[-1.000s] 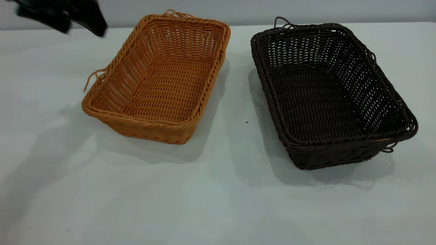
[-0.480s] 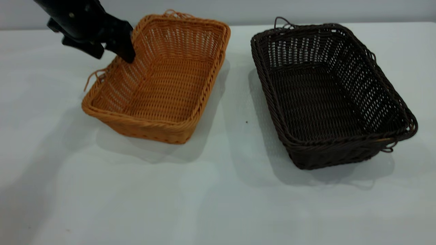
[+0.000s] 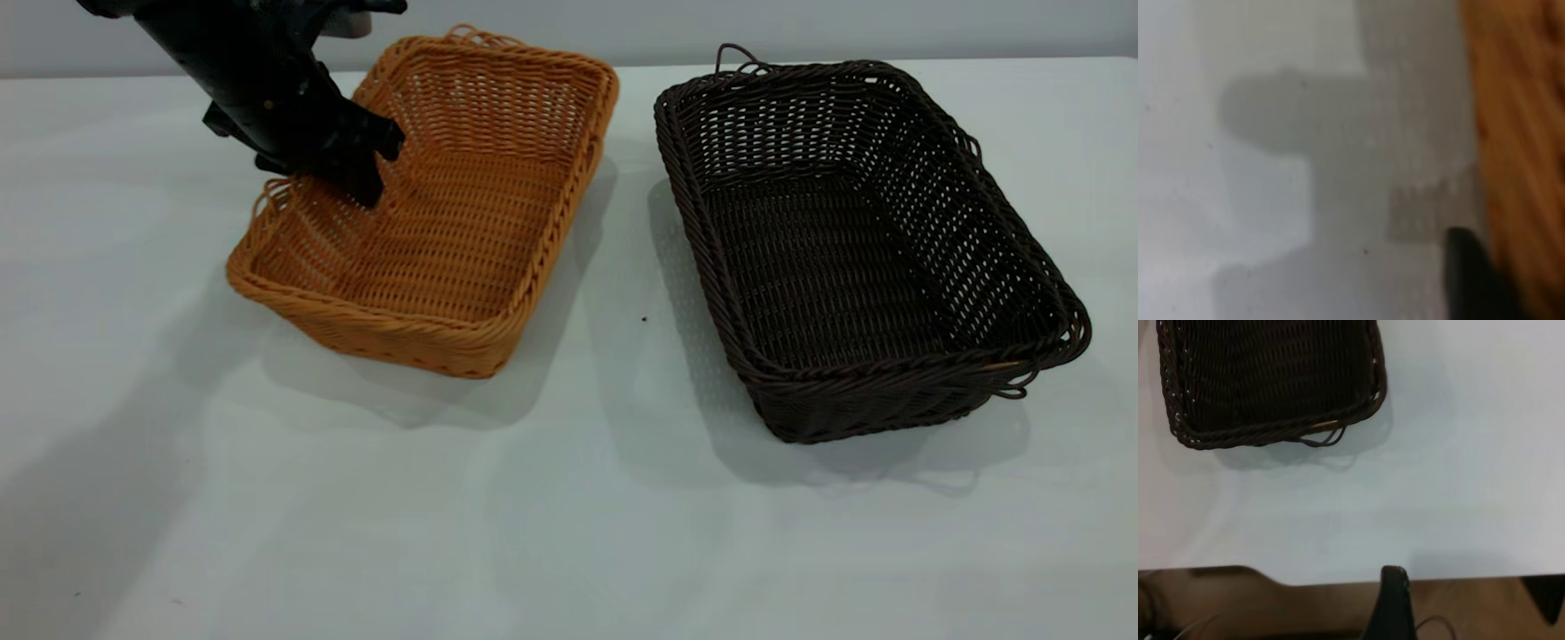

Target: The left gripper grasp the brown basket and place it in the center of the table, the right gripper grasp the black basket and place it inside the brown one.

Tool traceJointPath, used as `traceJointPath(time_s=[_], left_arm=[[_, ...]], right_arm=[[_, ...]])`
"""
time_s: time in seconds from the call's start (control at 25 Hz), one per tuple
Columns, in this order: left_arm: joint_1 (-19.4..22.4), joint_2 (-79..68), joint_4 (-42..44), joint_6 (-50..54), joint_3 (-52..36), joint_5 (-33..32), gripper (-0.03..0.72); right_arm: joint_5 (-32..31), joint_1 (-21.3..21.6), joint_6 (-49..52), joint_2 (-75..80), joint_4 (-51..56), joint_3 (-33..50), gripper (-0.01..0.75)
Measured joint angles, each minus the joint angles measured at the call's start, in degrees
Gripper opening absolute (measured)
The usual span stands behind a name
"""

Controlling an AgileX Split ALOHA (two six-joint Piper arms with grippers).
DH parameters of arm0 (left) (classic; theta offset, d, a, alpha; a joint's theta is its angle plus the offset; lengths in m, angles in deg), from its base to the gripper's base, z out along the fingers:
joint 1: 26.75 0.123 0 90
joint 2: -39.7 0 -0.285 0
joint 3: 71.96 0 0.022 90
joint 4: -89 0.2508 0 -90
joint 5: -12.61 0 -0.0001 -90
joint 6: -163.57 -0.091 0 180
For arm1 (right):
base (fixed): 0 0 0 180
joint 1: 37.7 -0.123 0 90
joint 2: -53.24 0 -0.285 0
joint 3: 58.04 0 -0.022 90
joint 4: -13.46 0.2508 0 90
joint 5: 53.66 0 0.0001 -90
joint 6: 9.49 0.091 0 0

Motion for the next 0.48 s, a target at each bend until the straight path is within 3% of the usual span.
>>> traceJointPath(time_s=[0.08,0.48], left_arm=[[0.0,-0.1,-0.3,0.1,0.8,-0.4,0.092],[0.0,3.2,0.9,-0.3,9.3,-9.1,0.082]], right_arm=[[1.7,0.0,0.8,4.4,2.3,-0.5,0.561],[10.5,0.0,-0.9,27.6,27.0,-0.6,0.561]])
